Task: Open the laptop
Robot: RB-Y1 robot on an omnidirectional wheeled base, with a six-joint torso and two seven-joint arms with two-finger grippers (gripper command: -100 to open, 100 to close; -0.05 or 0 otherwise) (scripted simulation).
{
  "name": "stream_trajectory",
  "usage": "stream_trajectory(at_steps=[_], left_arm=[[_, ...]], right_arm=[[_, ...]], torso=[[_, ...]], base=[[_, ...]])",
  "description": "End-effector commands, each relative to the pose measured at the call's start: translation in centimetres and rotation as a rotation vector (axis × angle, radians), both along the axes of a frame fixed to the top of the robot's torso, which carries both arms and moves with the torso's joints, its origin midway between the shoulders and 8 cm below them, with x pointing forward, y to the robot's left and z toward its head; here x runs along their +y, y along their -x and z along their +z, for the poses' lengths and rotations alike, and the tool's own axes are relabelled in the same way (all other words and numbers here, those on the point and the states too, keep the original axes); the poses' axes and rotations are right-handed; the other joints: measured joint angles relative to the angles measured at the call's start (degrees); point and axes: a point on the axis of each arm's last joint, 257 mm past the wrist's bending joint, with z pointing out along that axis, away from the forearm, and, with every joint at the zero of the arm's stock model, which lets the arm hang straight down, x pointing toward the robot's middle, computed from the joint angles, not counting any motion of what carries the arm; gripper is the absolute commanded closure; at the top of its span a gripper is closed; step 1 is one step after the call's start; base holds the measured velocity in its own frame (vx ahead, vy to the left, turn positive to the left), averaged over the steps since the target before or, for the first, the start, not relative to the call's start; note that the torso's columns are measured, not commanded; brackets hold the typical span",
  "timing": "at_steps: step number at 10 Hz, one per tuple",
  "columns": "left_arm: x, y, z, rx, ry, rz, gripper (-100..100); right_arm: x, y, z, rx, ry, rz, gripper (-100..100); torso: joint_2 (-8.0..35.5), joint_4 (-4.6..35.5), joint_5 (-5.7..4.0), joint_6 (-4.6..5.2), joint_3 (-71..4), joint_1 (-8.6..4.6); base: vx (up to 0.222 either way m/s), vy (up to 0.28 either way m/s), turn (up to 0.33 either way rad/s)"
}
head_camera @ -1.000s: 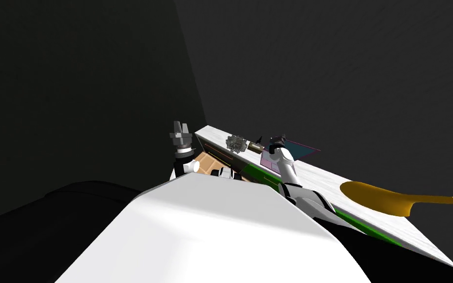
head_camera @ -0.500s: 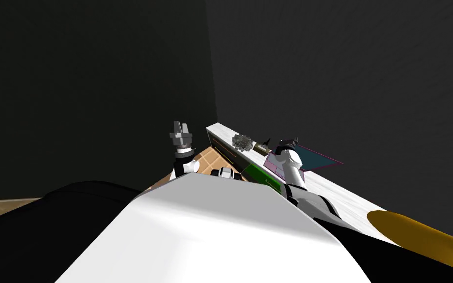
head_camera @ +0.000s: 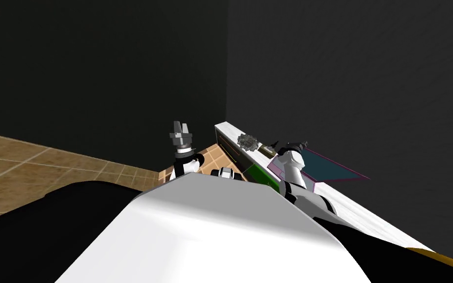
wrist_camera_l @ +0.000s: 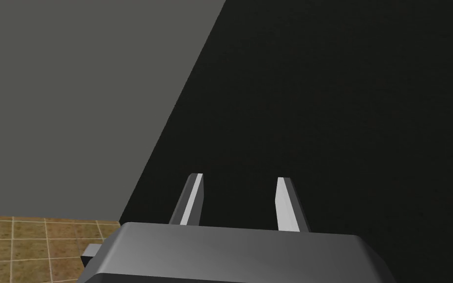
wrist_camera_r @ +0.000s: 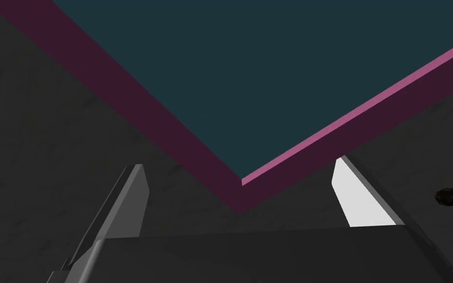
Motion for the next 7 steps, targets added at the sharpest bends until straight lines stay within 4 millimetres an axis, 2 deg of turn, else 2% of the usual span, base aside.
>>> stream_trajectory(at_steps=[1, 2, 3, 4, 5, 6, 7], left_arm=[[0.0, 0.0, 0.0, 0.0, 0.0, 0.0, 0], [0.0, 0.0, 0.0, 0.0, 0.0, 0.0, 0], [0.0, 0.0, 0.0, 0.0, 0.0, 0.0, 0], [0.0, 0.0, 0.0, 0.0, 0.0, 0.0, 0], [0.0, 0.0, 0.0, 0.0, 0.0, 0.0, 0], [0.0, 0.0, 0.0, 0.0, 0.0, 0.0, 0], [0.0, 0.0, 0.0, 0.0, 0.0, 0.0, 0]], right_arm=[[-3.9, 3.7, -0.4, 0.008, -0.008, -0.116, -100], [-4.8, 4.5, -0.1, -0.005, -0.016, -0.137, -100], [-4.8, 4.5, -0.1, -0.005, -0.016, -0.137, -100], [-6.7, 6.6, -0.7, 0.007, -0.02, -0.207, -100], [-7.1, 7.0, -0.6, 0.001, -0.025, -0.218, -100], [-6.7, 6.6, -0.5, 0.002, -0.022, -0.203, -100], [-4.8, 4.5, -0.1, -0.005, -0.016, -0.137, 100]], torso=[[-0.1, 0.0, 0.03, 0.01, 0.0, -0.01], [-0.1, 0.0, -0.02, 0.03, -0.1, -0.07], [-0.2, 0.0, -0.01, 0.02, -0.1, -0.07], [-0.5, -0.1, 0.01, 0.06, -0.3, -0.02], [-0.3, -0.1, 0.01, -0.07, -0.2, 0.05], [-0.2, 0.0, 0.02, 0.03, -0.1, 0.0], [-0.4, -0.1, 0.01, 0.07, -0.2, -0.03]], base=[[-0.16, -0.048, 0.403], [-0.154, -0.042, 0.397], [-0.077, -0.025, 0.132], [-0.115, -0.012, 0.402], [-0.127, -0.015, 0.353], [-0.048, -0.008, 0.045], [0.109, -0.019, -0.359]])
